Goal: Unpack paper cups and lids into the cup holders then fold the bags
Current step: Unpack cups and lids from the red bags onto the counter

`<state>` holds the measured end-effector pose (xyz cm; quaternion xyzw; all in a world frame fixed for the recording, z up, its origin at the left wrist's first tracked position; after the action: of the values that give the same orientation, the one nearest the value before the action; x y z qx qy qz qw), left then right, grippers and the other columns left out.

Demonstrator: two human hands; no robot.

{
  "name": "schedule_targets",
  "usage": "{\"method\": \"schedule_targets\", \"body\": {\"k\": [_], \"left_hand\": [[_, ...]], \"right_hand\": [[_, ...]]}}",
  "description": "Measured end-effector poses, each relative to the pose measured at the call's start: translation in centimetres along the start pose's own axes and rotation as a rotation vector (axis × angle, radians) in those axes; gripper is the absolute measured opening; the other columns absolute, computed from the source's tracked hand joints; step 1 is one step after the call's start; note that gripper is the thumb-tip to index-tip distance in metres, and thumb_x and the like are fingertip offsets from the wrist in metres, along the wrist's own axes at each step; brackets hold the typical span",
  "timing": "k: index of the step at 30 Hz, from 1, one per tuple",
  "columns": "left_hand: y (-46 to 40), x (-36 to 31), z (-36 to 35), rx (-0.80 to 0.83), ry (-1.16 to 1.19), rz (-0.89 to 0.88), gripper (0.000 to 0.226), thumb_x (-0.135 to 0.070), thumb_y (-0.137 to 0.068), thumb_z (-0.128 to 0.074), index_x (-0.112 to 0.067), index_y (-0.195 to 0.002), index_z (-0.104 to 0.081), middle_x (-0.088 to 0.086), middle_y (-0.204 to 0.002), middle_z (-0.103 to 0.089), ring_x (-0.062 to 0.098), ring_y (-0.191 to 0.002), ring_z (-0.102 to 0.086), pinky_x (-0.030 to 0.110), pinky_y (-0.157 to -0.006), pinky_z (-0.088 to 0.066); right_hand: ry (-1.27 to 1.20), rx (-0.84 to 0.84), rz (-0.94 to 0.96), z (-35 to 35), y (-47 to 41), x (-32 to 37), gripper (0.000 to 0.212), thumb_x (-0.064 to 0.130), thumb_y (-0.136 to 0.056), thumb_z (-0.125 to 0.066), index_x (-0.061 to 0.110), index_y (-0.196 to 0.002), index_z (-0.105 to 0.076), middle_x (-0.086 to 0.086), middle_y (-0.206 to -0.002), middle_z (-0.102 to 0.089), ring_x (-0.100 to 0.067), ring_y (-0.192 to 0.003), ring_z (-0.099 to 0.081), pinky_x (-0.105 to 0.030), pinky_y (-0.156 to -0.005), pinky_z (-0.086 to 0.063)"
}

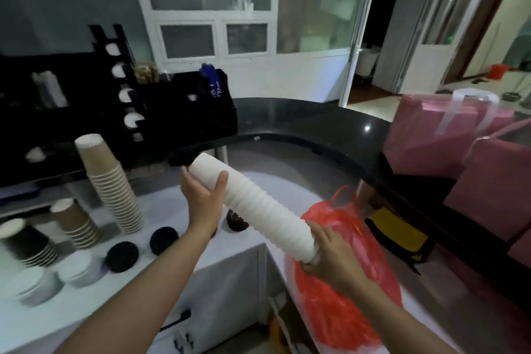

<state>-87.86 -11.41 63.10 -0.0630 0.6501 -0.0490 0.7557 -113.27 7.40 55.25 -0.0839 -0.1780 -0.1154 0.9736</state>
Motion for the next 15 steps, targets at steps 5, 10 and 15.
{"method": "schedule_targets", "body": {"k": [5, 10, 15], "left_hand": [[-5.8, 4.2, 7.7, 0.039, 0.354, 0.274, 0.068, -0.050, -0.085, -0.075, -0.025, -0.139, -0.042, -0.001, -0.128, -0.064, 0.019, -0.112, -0.065, 0.043, -0.080, -0.061], [-13.7, 3.9, 14.7, 0.035, 0.309, 0.146, 0.076, -0.050, -0.072, -0.085, -0.035, -0.133, -0.044, -0.010, -0.127, -0.063, 0.014, -0.113, -0.065, 0.049, -0.090, -0.059], [-20.0, 1.7, 17.8, 0.073, 0.149, 0.026, 0.105, -0.063, -0.062, -0.085, -0.033, -0.149, -0.034, -0.012, -0.136, -0.059, 0.010, -0.119, -0.061, 0.045, -0.100, -0.055]], "right_hand": [[-0.118, 0.095, 0.076, -6.9, -6.7, 9.6, 0.100, 0.062, -0.063, -0.073, 0.047, -0.149, -0.024, 0.013, -0.128, -0.050, -0.013, -0.114, -0.048, -0.031, -0.093, -0.047], [-0.390, 0.135, 0.107, -12.1, -13.2, 19.0, 0.088, 0.059, -0.061, -0.080, 0.054, -0.136, -0.034, 0.030, -0.123, -0.053, 0.000, -0.110, -0.054, -0.022, -0.086, -0.052], [-0.581, 0.110, 0.072, -15.2, -19.0, 25.2, 0.072, 0.051, -0.063, -0.085, 0.060, -0.117, -0.039, 0.035, -0.112, -0.059, 0.012, -0.101, -0.059, -0.014, -0.071, -0.048]]}}
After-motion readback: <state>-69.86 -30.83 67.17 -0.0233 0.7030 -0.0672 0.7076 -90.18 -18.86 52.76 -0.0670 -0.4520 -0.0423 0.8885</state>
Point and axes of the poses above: each hand's wrist, its own y-axis away from the middle knuckle, its own z-axis out of the back of the hand, x = y × z, the point moved 5 cm from there along -y, towards the middle knuckle
